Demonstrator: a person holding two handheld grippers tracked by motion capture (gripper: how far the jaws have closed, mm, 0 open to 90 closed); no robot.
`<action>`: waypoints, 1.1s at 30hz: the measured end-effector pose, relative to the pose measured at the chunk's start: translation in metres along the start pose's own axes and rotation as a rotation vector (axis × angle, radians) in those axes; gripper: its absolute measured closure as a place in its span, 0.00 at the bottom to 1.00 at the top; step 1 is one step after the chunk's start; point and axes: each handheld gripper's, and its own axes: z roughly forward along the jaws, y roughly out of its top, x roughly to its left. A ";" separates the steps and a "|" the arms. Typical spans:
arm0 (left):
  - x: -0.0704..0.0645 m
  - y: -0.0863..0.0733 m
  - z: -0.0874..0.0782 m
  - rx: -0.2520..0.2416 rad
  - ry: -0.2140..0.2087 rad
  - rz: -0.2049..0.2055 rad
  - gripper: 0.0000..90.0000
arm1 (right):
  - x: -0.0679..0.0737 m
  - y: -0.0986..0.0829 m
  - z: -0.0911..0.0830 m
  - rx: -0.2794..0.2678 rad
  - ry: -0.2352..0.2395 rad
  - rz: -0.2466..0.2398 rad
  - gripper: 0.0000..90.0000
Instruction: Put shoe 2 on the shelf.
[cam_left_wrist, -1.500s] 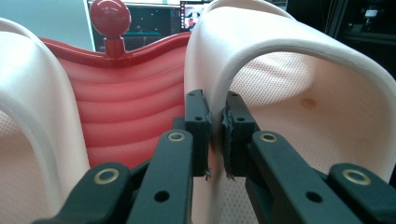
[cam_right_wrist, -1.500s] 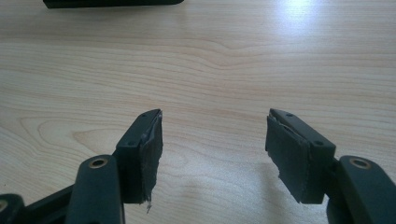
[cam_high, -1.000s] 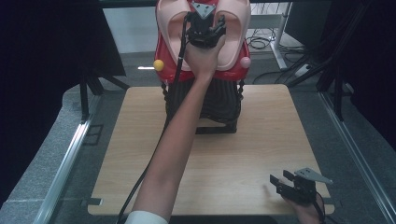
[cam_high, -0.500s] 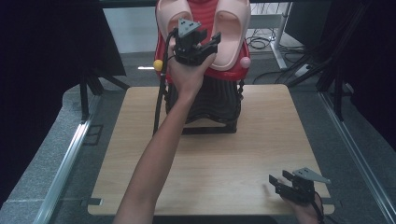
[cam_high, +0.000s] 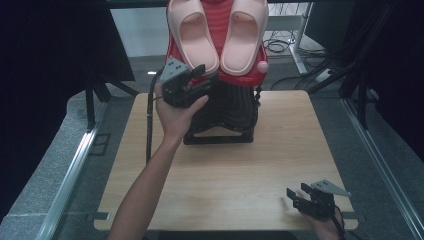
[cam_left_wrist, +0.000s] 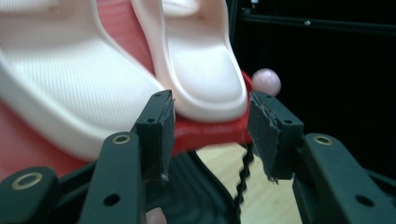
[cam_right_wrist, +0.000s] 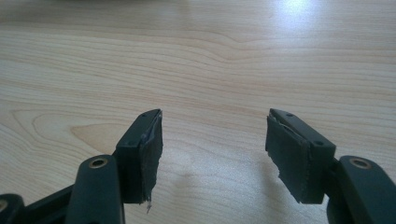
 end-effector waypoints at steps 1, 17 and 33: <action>-0.001 -0.004 -0.004 0.004 -0.011 0.001 0.57 | 0.000 0.000 0.000 0.001 0.001 -0.001 0.41; 0.005 -0.096 -0.055 0.073 -0.051 -0.025 0.56 | 0.002 -0.001 0.002 0.010 0.001 -0.003 0.41; 0.016 -0.180 -0.076 0.175 -0.052 -0.096 0.56 | 0.003 -0.003 0.006 0.024 0.002 -0.008 0.40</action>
